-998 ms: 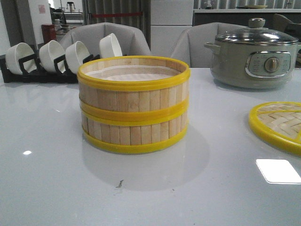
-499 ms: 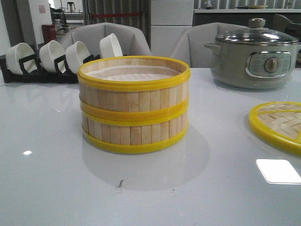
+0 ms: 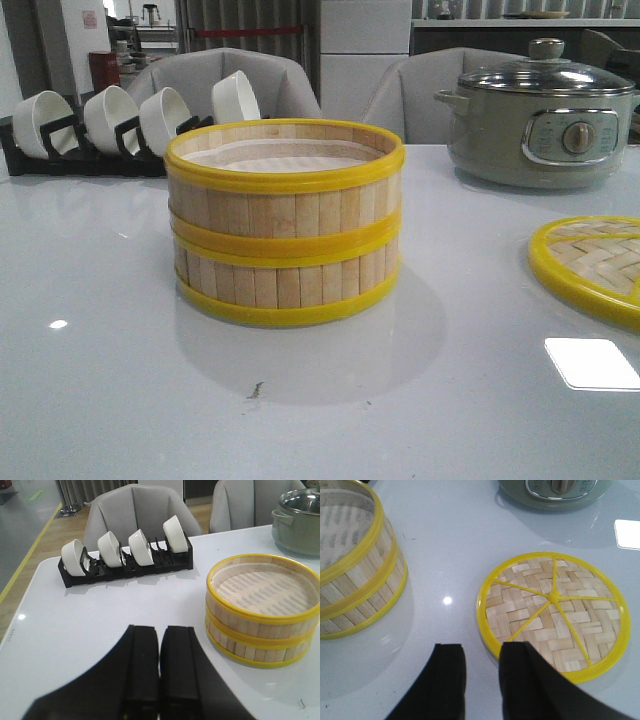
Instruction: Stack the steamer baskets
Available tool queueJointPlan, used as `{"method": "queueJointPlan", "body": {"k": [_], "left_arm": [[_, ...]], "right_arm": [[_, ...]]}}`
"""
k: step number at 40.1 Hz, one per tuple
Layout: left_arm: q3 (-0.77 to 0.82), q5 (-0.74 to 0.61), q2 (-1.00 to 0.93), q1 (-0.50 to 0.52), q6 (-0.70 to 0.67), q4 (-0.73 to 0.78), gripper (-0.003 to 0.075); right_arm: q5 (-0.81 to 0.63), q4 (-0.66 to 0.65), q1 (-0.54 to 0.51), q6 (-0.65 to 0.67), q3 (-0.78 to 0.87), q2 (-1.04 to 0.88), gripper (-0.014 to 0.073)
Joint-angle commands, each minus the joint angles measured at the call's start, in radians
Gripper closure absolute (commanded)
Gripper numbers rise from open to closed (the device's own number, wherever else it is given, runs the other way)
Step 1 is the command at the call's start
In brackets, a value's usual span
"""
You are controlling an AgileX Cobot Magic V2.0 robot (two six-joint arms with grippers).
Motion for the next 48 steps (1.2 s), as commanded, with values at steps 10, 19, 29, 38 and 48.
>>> {"method": "queueJointPlan", "body": {"k": [10, 19, 29, 38, 48], "left_arm": [[-0.025, -0.081, 0.018, -0.002, -0.011, 0.008, 0.0636], [-0.025, -0.081, 0.018, -0.002, -0.011, 0.008, 0.0636], [-0.025, -0.081, 0.018, -0.002, -0.011, 0.008, 0.0636], [-0.025, -0.081, 0.018, -0.002, -0.011, 0.008, 0.0636], [-0.025, -0.081, 0.018, -0.002, -0.011, 0.008, 0.0636]], "right_arm": [[-0.069, -0.007, 0.000, -0.011, -0.030, -0.003, 0.0286], [-0.078, -0.007, 0.000, -0.011, -0.030, -0.003, 0.0286], [-0.035, -0.007, 0.000, -0.011, -0.030, -0.003, 0.0286], [-0.001, -0.007, 0.000, -0.011, -0.031, 0.011, 0.0414], [0.011, -0.031, -0.007, -0.011, -0.081, 0.203, 0.0342]]}}
